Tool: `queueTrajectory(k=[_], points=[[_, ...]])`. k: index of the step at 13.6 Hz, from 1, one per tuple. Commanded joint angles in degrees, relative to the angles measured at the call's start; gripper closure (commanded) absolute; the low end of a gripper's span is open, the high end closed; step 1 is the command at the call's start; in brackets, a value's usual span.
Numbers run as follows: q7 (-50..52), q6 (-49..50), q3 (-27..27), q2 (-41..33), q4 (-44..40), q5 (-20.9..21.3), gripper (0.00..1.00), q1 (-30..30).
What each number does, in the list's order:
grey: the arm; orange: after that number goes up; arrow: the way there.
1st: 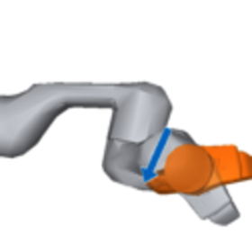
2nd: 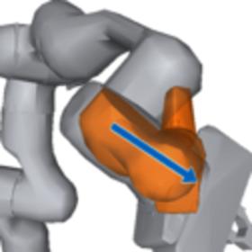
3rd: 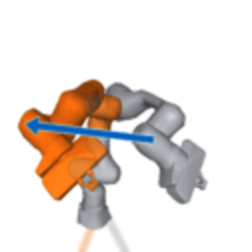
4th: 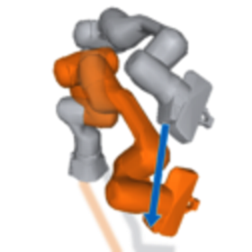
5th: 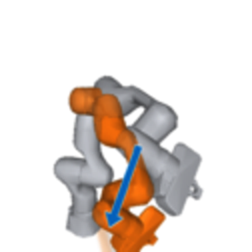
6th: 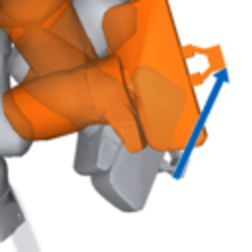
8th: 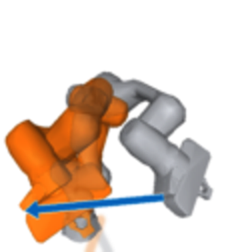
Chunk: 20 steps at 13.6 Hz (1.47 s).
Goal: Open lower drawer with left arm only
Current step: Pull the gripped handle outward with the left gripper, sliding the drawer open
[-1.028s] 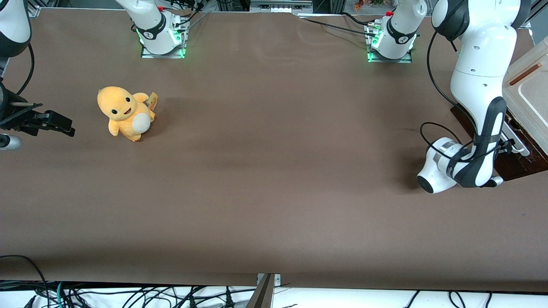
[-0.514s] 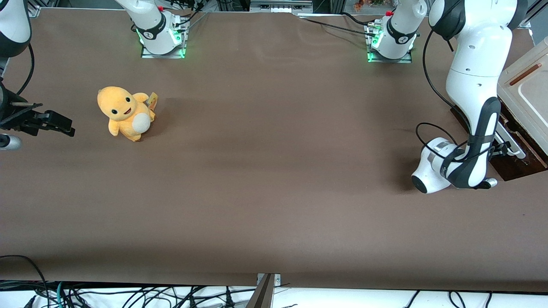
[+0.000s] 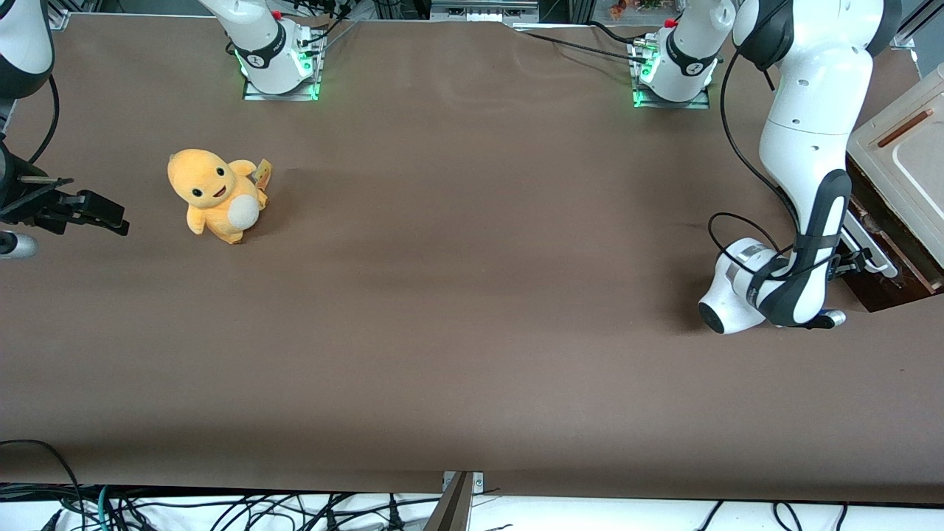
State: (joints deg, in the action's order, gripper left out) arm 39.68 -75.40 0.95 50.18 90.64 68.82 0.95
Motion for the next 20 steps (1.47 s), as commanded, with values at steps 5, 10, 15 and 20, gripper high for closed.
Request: queueTrajectory(k=[5, 10, 15, 20], points=[[-4.4, 0.7, 0.3, 1.2, -4.5, -2.2, 0.85, 2.8], [-4.5, 0.7, 0.3, 1.3, -4.6, -3.7, 0.85, 4.1], [-4.5, 0.7, 0.4, 1.2, -4.7, -4.7, 0.85, 4.8], [-4.5, 0.8, 0.3, 1.2, -4.8, -5.9, 0.84, 5.5]])
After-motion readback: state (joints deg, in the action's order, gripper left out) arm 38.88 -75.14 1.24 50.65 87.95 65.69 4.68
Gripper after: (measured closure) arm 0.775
